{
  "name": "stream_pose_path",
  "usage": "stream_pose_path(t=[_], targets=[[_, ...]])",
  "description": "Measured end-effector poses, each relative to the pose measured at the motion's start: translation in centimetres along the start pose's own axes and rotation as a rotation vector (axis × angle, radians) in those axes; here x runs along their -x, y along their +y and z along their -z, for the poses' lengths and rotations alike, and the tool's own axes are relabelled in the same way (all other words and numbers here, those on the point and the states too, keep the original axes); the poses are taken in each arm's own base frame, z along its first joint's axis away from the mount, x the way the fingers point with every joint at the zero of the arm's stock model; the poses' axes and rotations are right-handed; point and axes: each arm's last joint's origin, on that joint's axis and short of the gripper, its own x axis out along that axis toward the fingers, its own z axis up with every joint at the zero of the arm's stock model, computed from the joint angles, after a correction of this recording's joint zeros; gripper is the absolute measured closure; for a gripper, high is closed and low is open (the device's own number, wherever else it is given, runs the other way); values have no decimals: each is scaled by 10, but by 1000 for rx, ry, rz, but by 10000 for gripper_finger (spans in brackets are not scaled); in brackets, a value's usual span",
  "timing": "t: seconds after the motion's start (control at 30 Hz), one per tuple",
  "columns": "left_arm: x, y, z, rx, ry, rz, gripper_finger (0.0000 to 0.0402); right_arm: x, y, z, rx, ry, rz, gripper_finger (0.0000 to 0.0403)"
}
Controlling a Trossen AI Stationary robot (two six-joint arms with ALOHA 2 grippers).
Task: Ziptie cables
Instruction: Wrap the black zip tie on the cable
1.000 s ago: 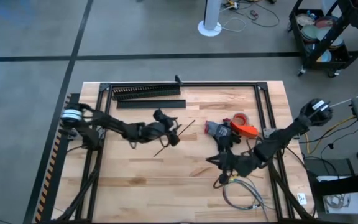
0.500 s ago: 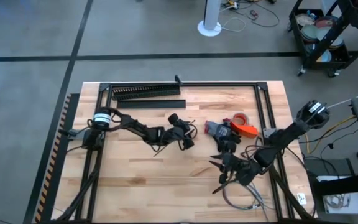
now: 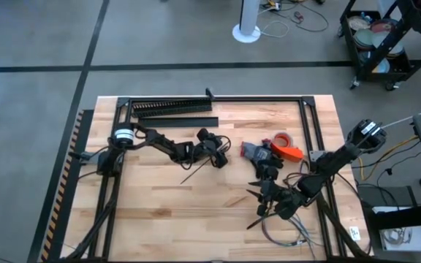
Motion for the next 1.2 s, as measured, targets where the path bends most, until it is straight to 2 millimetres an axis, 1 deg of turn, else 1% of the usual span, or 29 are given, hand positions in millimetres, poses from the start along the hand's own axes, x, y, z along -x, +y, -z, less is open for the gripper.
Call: stream_pose_path(t=[0.13, 0.33, 0.43, 0.6, 0.63, 0.77, 0.93, 1.1, 1.2], targets=[[-5, -2, 8, 24, -8, 0, 204, 0, 0, 0, 4, 2, 2, 314], [-5, -2, 9, 26, -4, 10, 242, 0, -1, 1, 12, 7, 5, 338], [-6, -3, 9, 25, 5, 28, 283, 0, -1, 1, 14, 8, 5, 351], [-5, -3, 11, 19, 22, 38, 379, 0, -1, 1, 13, 8, 6, 368], [-5, -3, 11, 17, 26, 37, 389, 0, -1, 1, 13, 8, 6, 371], [-5, -3, 12, 18, 33, 31, 391, 0, -1, 1, 13, 8, 5, 379], [-4, -2, 9, 21, 37, 48, 399, 0, -1, 1, 15, 8, 6, 376], [6, 0, -5, 12, 55, 121, 400, 0, -1, 1, 40, 5, 12, 362], [15, 1, -17, 11, 61, 157, 401, 0, -2, 2, 56, 6, 14, 351]])
